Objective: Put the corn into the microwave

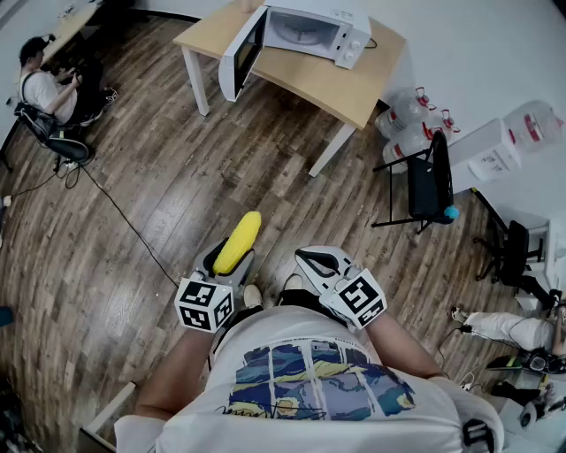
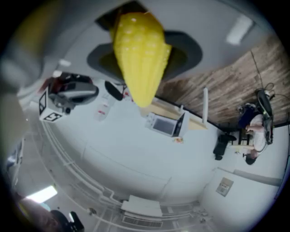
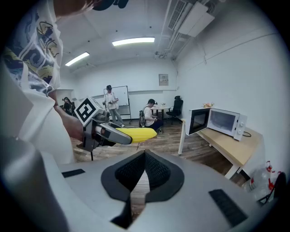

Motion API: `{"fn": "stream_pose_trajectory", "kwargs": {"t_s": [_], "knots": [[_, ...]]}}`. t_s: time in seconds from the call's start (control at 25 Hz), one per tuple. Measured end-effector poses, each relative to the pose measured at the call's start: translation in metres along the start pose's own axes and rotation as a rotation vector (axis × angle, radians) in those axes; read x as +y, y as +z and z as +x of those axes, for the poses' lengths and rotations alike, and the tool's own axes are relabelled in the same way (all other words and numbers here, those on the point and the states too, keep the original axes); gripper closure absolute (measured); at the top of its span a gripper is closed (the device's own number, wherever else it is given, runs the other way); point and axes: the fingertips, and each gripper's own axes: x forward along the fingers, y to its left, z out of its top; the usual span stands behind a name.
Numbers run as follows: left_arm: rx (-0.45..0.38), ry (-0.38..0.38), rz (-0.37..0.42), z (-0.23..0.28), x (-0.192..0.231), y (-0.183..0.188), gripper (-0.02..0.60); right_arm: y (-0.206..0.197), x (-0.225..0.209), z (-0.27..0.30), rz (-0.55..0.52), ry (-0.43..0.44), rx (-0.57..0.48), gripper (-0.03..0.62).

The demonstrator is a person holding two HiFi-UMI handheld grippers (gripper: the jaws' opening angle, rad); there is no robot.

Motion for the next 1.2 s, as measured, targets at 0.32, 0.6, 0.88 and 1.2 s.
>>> {"fn": "stream_pose_trajectory", "kwargs": {"t_s": [0.32,0.6,0.88,1.2], "knots": [[-0.011,0.010,-0.007,-0.013,0.002,-0.001,0.324,0.001,0.014,-0.007,-0.011,-0.028,-0.006,0.586],[-0.014,0.035,-0.019,0.000,0.004,0.003,0.325,-0.005,-0.004,-0.021,0.083,-0.064,-0.018,0.585],[-0.006,0.047,0.006,0.048,0.001,0.029,0.325,-0.004,-0.066,-0.016,0.079,-0.073,-0.048,0.525],[0.005,0.099,0.024,0.125,0.010,0.080,0.325,0.015,-0.158,0.003,0.047,-0.030,-0.101,0.557]]}}
